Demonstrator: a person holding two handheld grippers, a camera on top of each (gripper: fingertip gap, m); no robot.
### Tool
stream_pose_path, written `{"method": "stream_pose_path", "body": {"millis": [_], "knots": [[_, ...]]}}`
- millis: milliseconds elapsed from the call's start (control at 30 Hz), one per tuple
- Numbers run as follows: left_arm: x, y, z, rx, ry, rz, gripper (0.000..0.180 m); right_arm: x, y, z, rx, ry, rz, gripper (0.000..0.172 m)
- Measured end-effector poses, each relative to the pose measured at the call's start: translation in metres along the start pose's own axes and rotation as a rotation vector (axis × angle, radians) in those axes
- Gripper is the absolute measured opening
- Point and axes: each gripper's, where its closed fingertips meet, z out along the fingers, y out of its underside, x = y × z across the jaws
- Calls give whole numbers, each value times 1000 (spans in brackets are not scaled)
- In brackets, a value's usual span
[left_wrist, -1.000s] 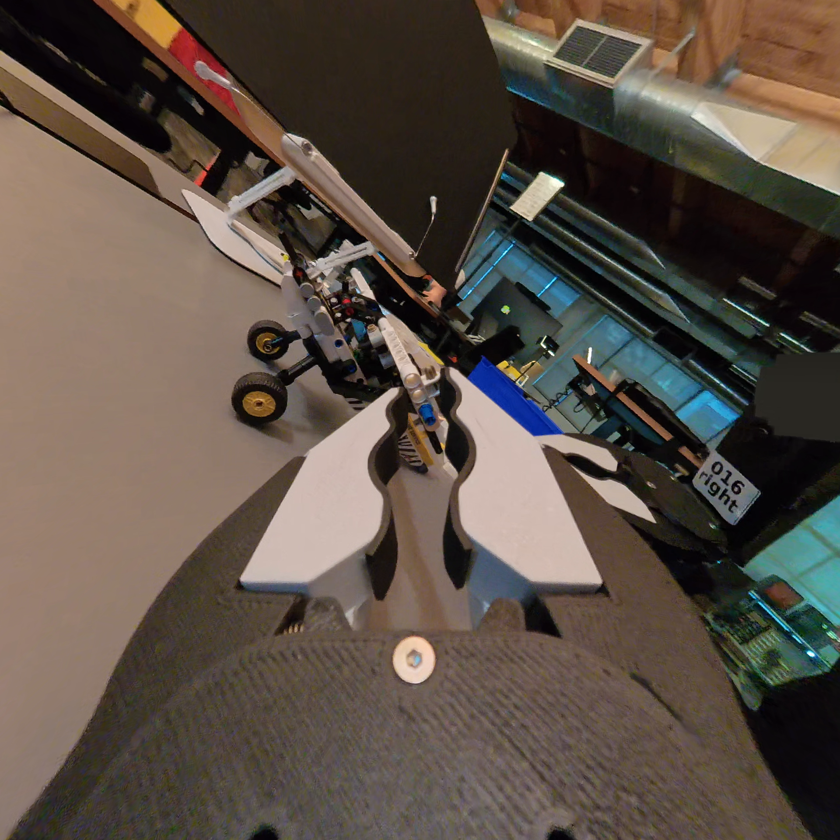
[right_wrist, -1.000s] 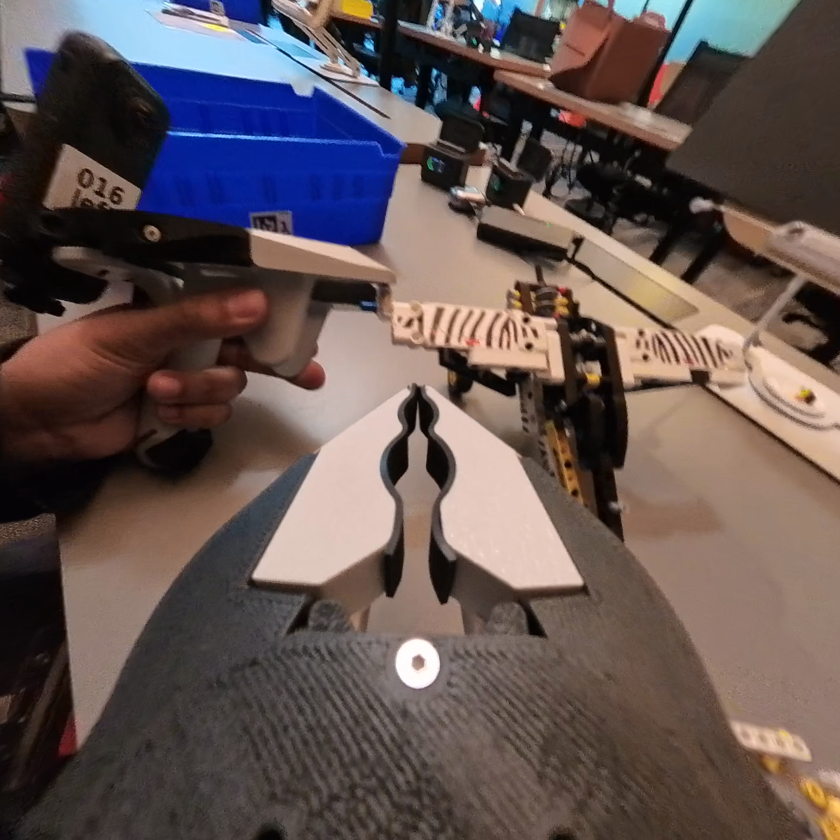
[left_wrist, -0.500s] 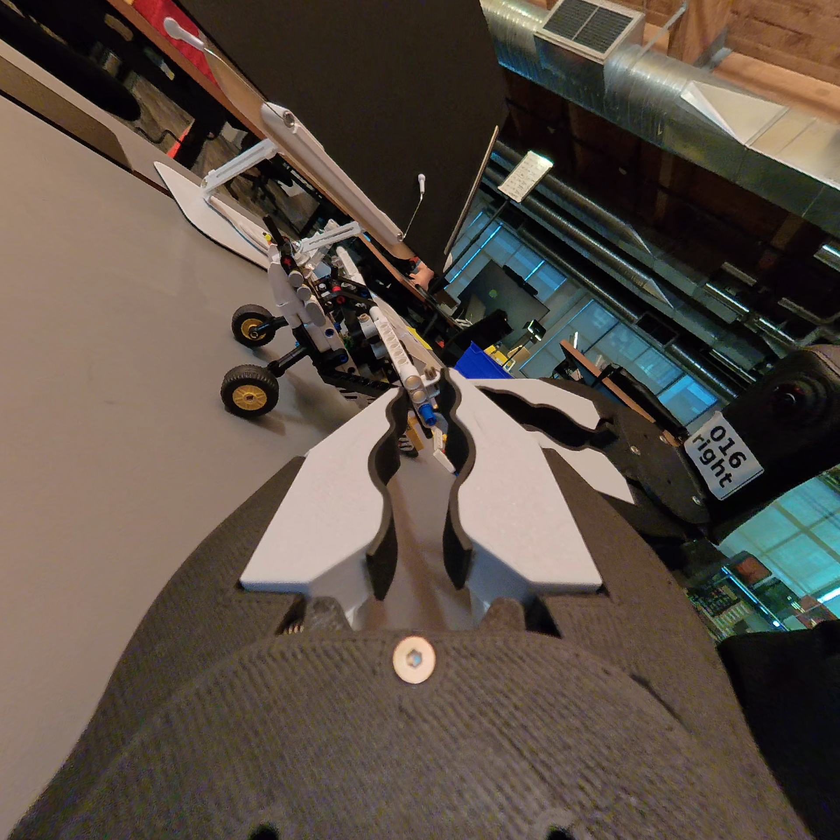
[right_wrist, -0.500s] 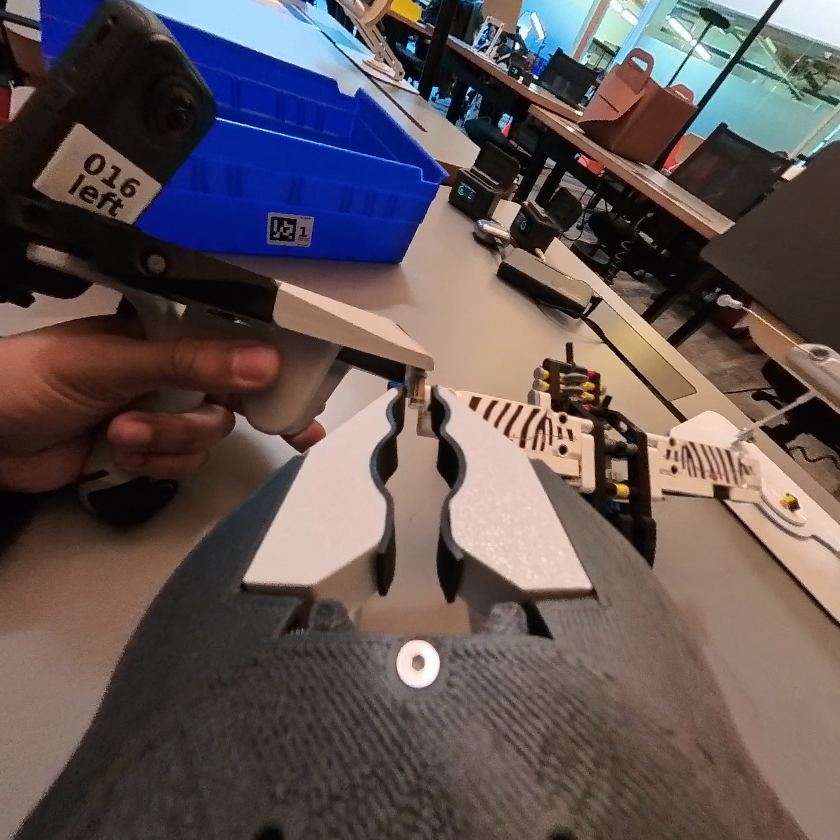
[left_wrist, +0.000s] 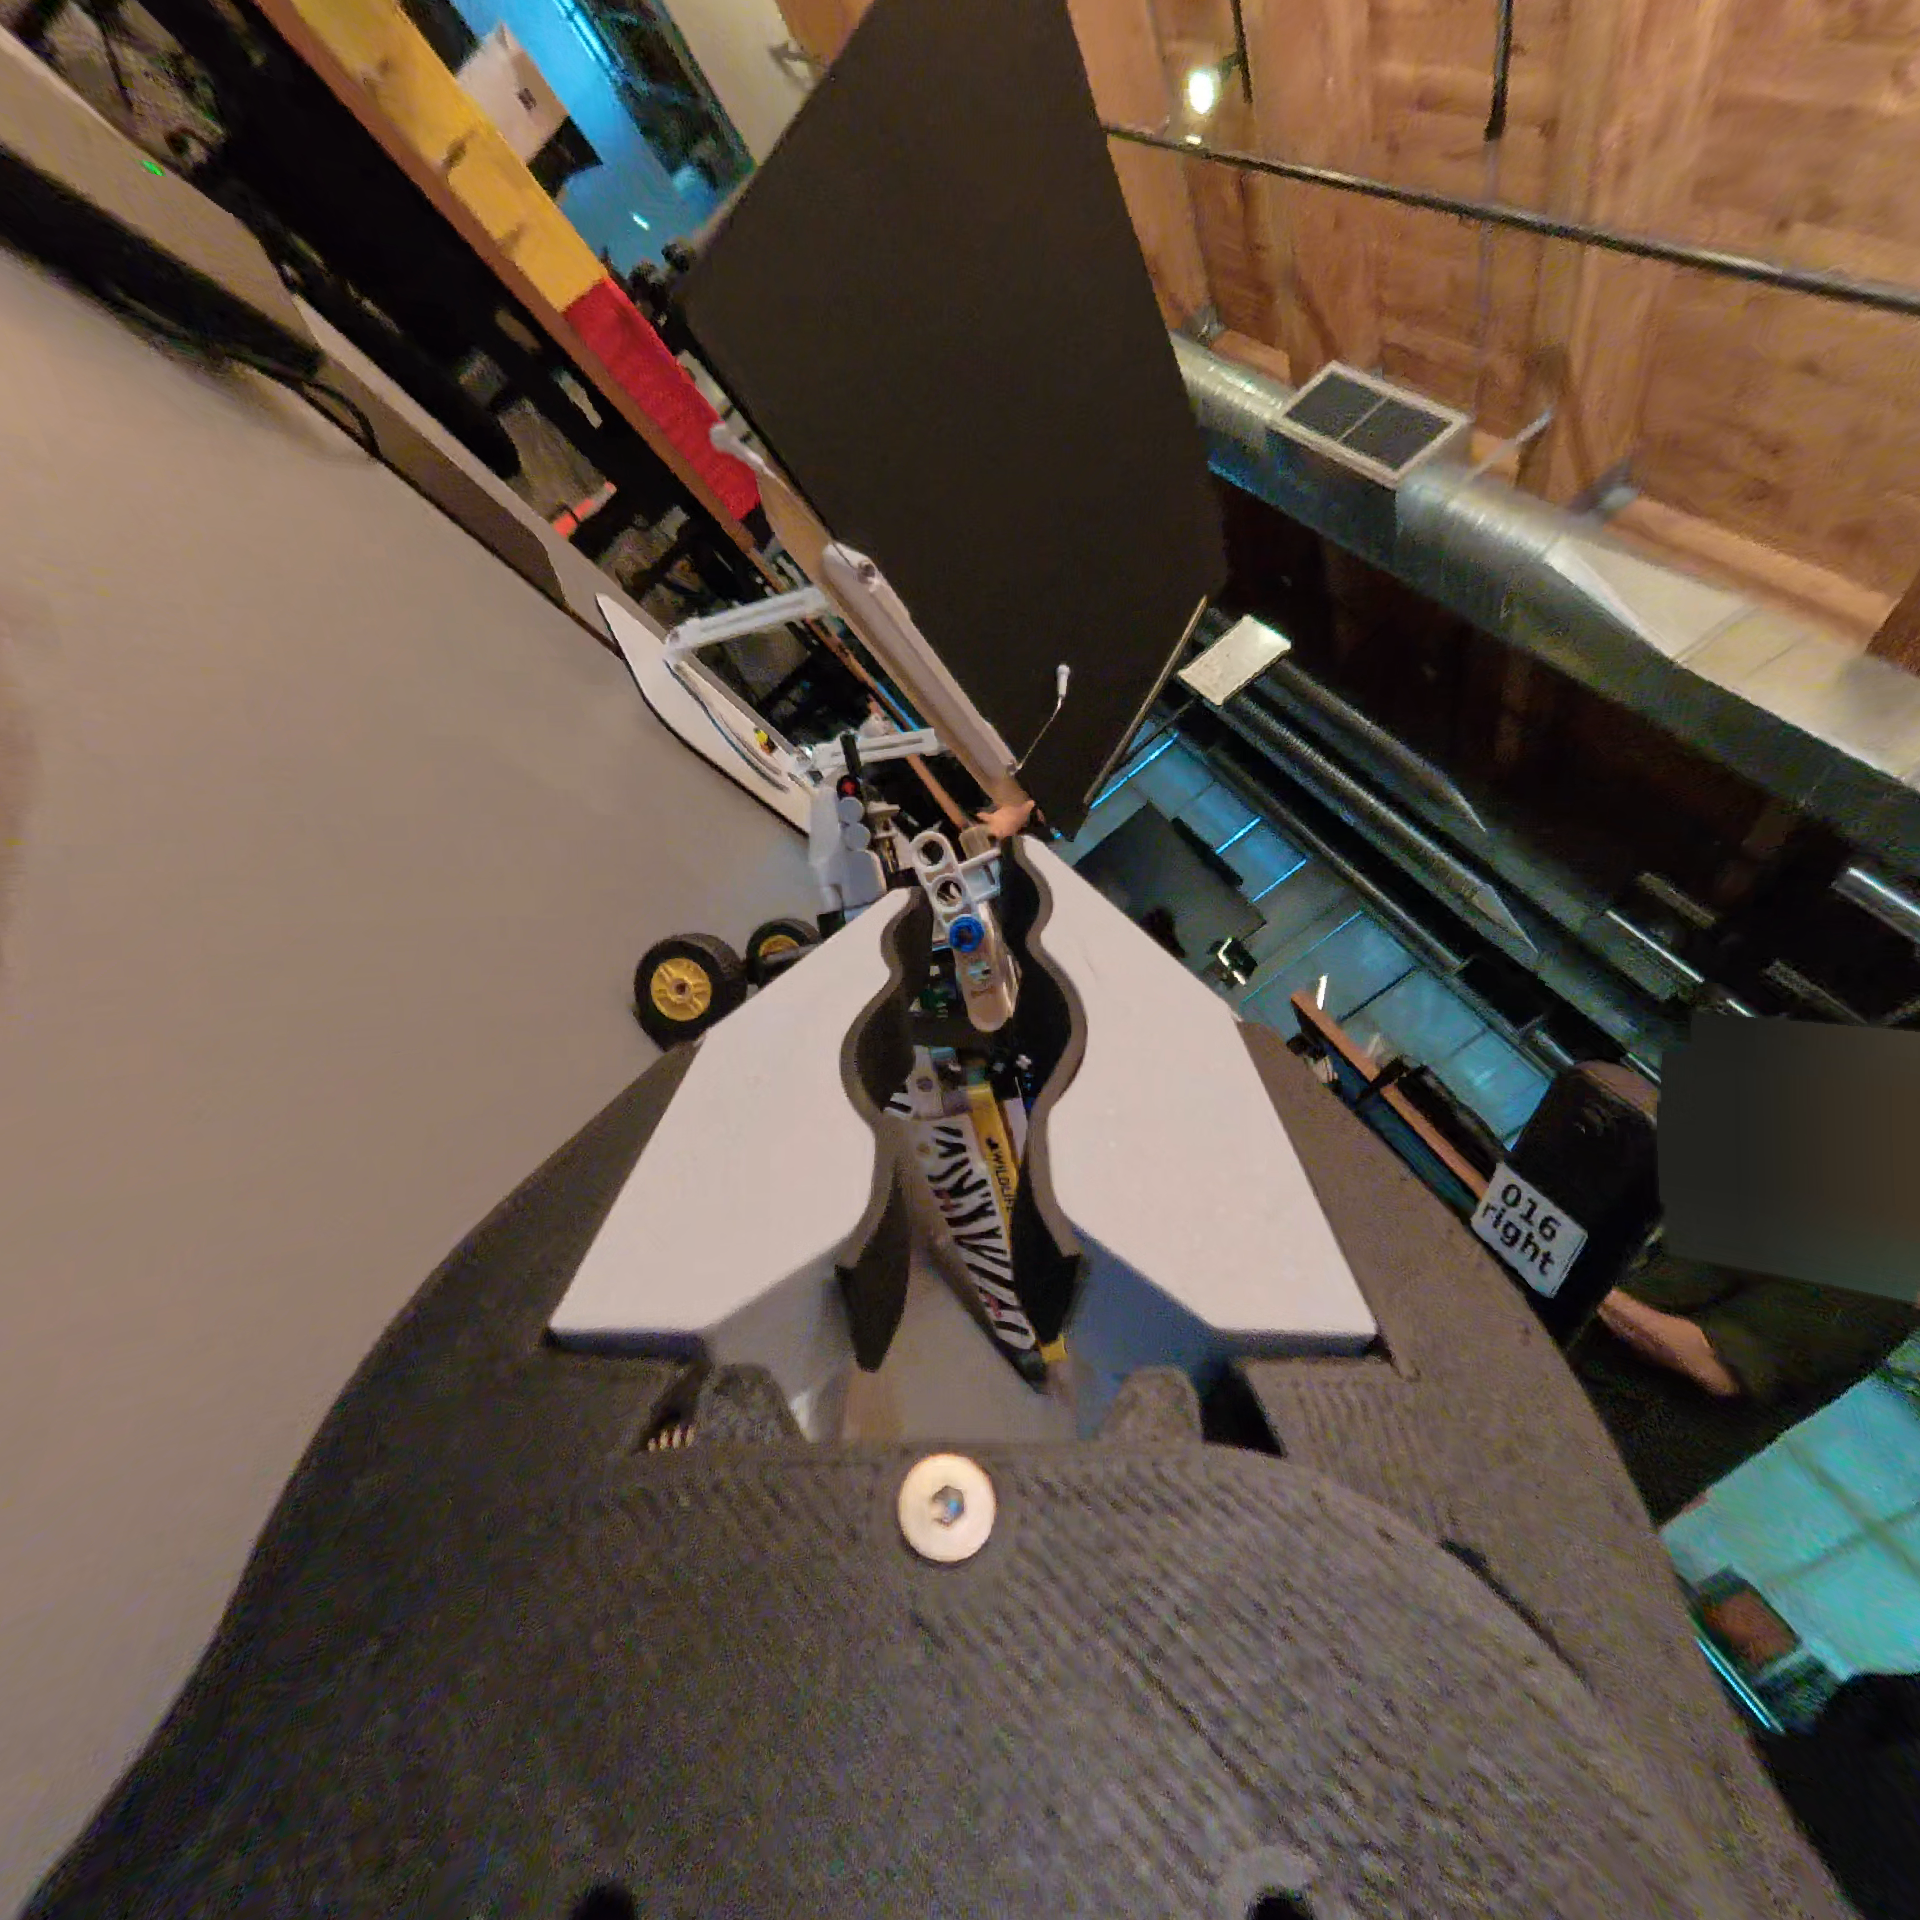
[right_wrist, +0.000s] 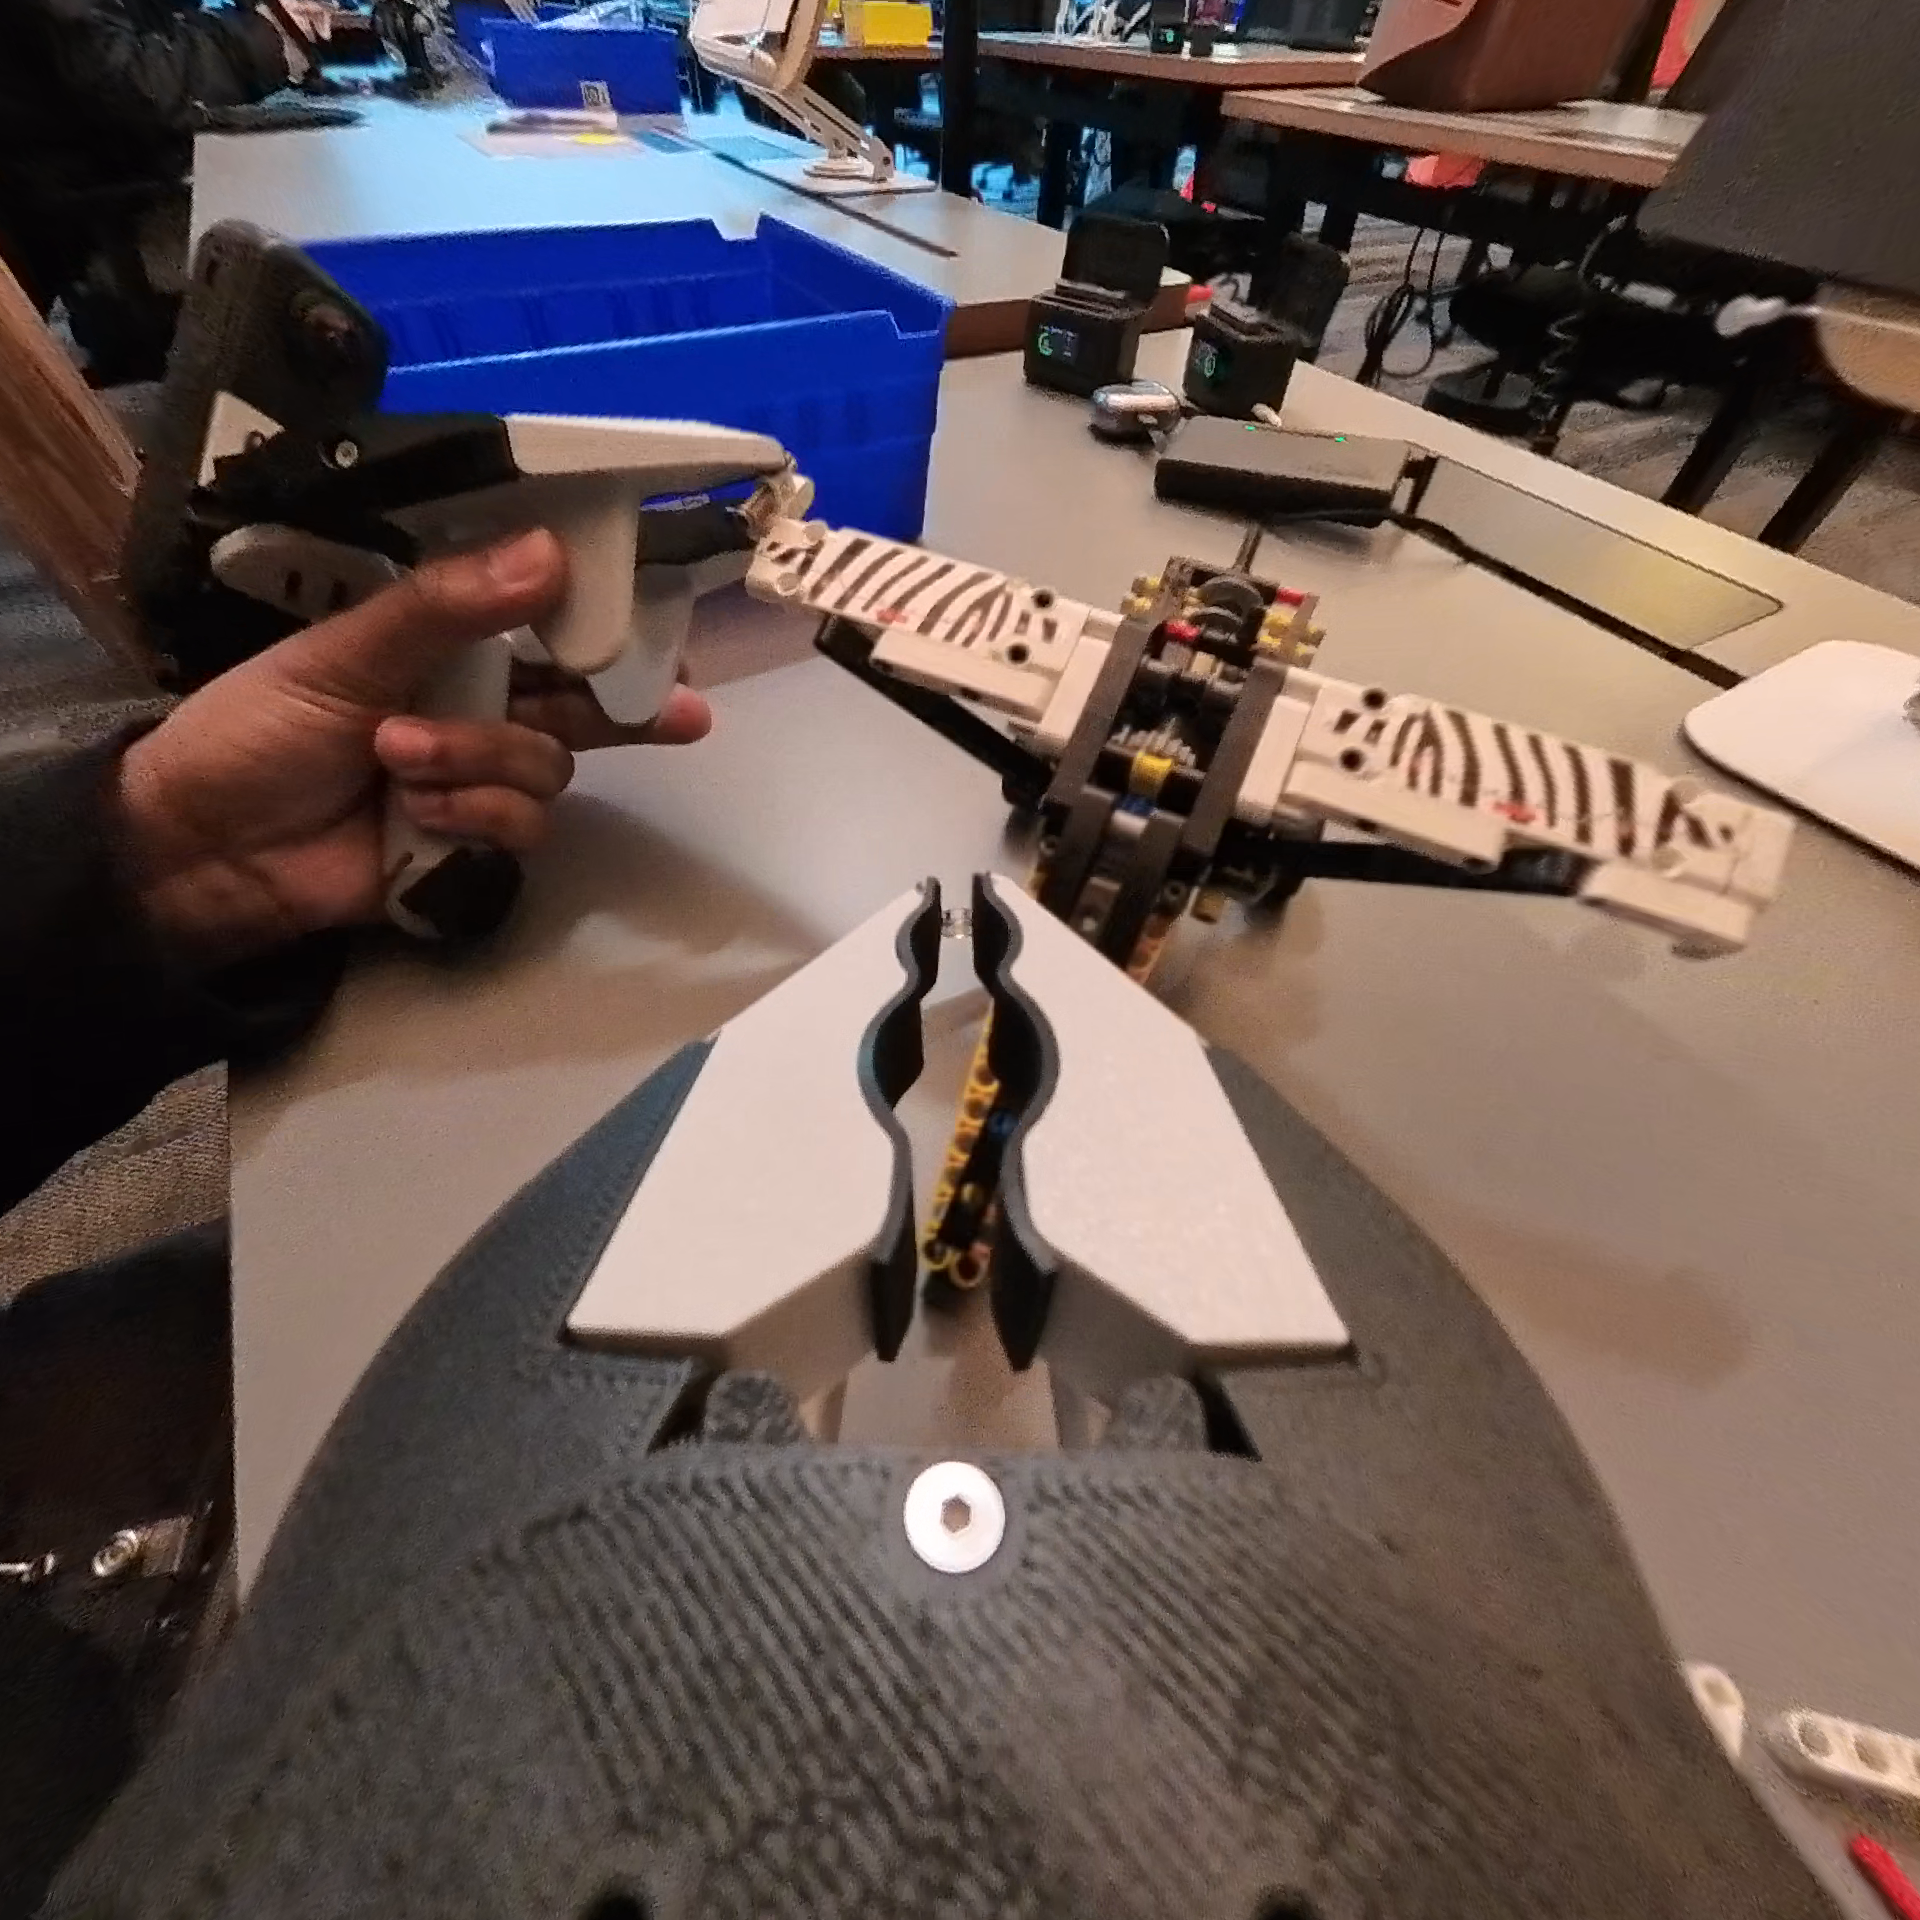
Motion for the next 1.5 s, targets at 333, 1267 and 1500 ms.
{"method": "stream_pose_path", "body": {"millis": [333,1267,1500], "knots": [[12,16,5,-58,31,62,12,30,58,-29,-235,170,-90,5],[14,20,5,-87,56,56,11,94,19,-108,14,369,34,27],[18,24,6,-94,75,43,12,-5,-16,12,-29,247,-436,19]]}}
